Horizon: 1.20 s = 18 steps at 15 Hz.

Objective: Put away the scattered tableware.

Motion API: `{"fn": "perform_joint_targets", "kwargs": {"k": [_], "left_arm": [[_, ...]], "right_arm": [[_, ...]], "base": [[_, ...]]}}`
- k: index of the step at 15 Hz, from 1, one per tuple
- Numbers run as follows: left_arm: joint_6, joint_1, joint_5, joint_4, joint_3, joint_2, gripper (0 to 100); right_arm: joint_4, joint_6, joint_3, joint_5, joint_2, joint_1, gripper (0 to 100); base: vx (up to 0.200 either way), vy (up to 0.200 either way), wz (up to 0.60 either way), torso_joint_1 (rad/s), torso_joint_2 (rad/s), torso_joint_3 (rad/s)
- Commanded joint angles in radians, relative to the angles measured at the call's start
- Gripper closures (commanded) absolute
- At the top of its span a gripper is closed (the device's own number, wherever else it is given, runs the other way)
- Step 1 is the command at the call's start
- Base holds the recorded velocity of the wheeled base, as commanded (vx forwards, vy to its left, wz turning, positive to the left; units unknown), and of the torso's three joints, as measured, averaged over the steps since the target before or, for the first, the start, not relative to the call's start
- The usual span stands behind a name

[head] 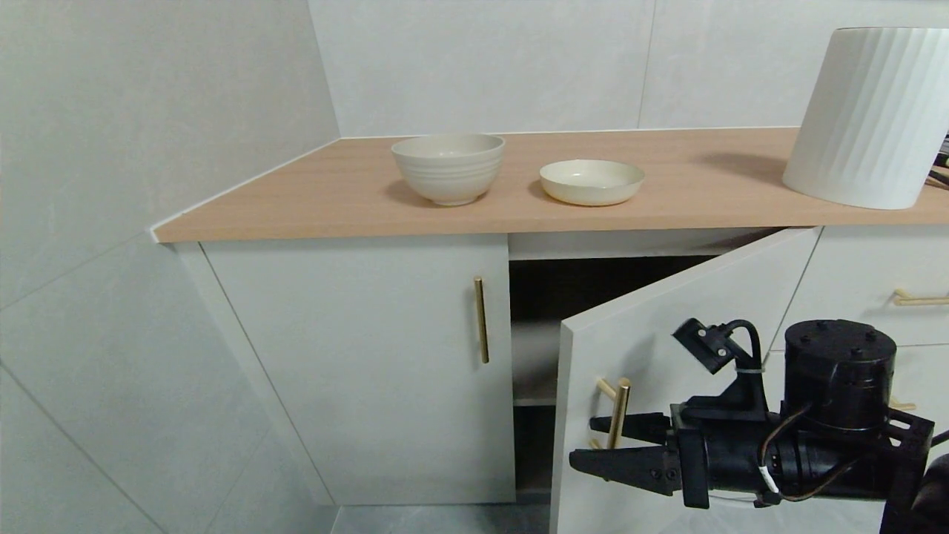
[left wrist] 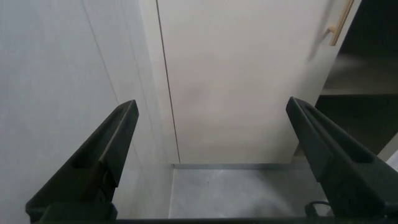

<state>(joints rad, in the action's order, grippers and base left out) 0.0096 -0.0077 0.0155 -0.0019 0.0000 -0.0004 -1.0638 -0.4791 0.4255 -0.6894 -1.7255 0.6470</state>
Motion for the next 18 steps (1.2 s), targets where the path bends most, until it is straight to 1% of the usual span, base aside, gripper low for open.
{"fn": "perform_joint_targets", "kwargs": {"k": [1, 2, 3, 4, 5, 6, 7, 8, 9, 10, 11, 12, 13, 14, 15, 16, 17, 18], "left_arm": [[0.007, 0.000, 0.001, -0.001, 0.000, 0.000, 0], [0.007, 0.000, 0.001, -0.001, 0.000, 0.000, 0], [-0.011, 0.000, 0.003, -0.016, -0.071, 0.000, 0], [-0.022, 0.000, -0.003, -0.004, -0.120, 0.003, 0], [-0.033, -0.014, -0.052, 0.100, -0.285, 0.069, 0], [-0.036, -0.018, -0.091, 0.158, -0.377, 0.117, 0], [-0.037, -0.020, -0.141, 0.206, -0.453, 0.174, 0], [-0.040, -0.020, -0.238, 0.232, -0.575, 0.315, 0], [-0.040, -0.020, -0.275, 0.232, -0.630, 0.405, 0], [-0.040, -0.020, -0.293, 0.232, -0.657, 0.459, 0], [-0.033, -0.021, -0.388, 0.224, -0.709, 0.620, 0], [-0.034, -0.021, -0.454, 0.212, -0.729, 0.709, 0], [-0.036, -0.026, -0.508, 0.197, -0.739, 0.781, 0], [-0.042, -0.058, -0.585, 0.149, -0.741, 0.907, 0], [-0.056, -0.094, -0.608, 0.111, -0.735, 0.999, 0], [-0.069, -0.112, -0.611, 0.095, -0.730, 1.042, 0], [-0.123, -0.176, -0.612, 0.000, -0.704, 1.197, 0], [-0.152, -0.216, -0.612, -0.125, -0.672, 1.304, 0]], "right_arm": [[-0.001, 0.001, -0.002, 0.001, 0.003, 0.000, 0], [-0.001, 0.001, -0.002, 0.001, 0.003, 0.000, 0], [-0.004, -0.001, -0.004, 0.001, 0.000, 0.000, 0], [-0.004, -0.001, -0.004, 0.001, 0.000, 0.000, 0], [-0.002, -0.001, -0.004, -0.001, 0.000, 0.002, 0], [-0.004, -0.001, -0.004, -0.001, -0.002, 0.002, 0], [-0.004, -0.001, -0.004, -0.001, -0.002, 0.002, 0], [-0.004, 0.001, -0.004, -0.001, -0.002, 0.002, 0], [-0.004, 0.001, -0.004, -0.001, -0.002, 0.002, 0], [-0.004, 0.001, -0.004, -0.001, -0.003, 0.002, 0], [-0.004, 0.001, -0.004, -0.001, -0.014, 0.002, 0], [-0.004, 0.001, -0.004, -0.001, -0.017, 0.002, 0], [-0.004, 0.001, -0.004, -0.001, -0.019, 0.002, 0], [-0.004, 0.001, -0.004, -0.001, -0.019, 0.002, 0], [-0.004, 0.001, -0.004, -0.001, -0.019, 0.005, 0], [-0.004, 0.001, -0.004, -0.001, -0.019, 0.010, 0], [-0.004, 0.001, -0.004, 0.001, -0.017, 0.026, 0], [-0.004, 0.001, -0.004, 0.001, -0.017, 0.033, 0]], "base": [[0.000, 0.000, 0.00, 0.000, 0.00, 0.000], [0.000, 0.000, 0.00, 0.000, 0.00, 0.000], [0.000, 0.000, 0.00, 0.000, 0.00, 0.000], [0.000, 0.000, 0.00, 0.000, 0.00, 0.000], [0.000, 0.000, 0.00, 0.000, 0.00, 0.000], [0.000, 0.000, 0.00, 0.000, 0.00, 0.000], [0.000, 0.000, 0.00, 0.000, 0.00, 0.000], [0.000, 0.000, 0.00, 0.000, 0.00, 0.000], [0.000, 0.000, 0.00, 0.000, 0.00, 0.000], [0.000, 0.000, 0.00, 0.000, 0.00, 0.000], [0.000, 0.000, 0.00, 0.000, 0.00, 0.000], [0.000, 0.000, 0.00, 0.000, 0.00, 0.000], [0.000, 0.000, 0.00, 0.000, 0.00, 0.000], [0.000, 0.000, 0.00, 0.000, 0.00, 0.000], [0.000, 0.000, 0.00, 0.000, 0.00, 0.000], [0.000, 0.000, 0.00, 0.000, 0.00, 0.000], [0.000, 0.000, 0.00, 0.000, 0.00, 0.000], [0.000, 0.000, 0.00, 0.000, 0.00, 0.000]]}}
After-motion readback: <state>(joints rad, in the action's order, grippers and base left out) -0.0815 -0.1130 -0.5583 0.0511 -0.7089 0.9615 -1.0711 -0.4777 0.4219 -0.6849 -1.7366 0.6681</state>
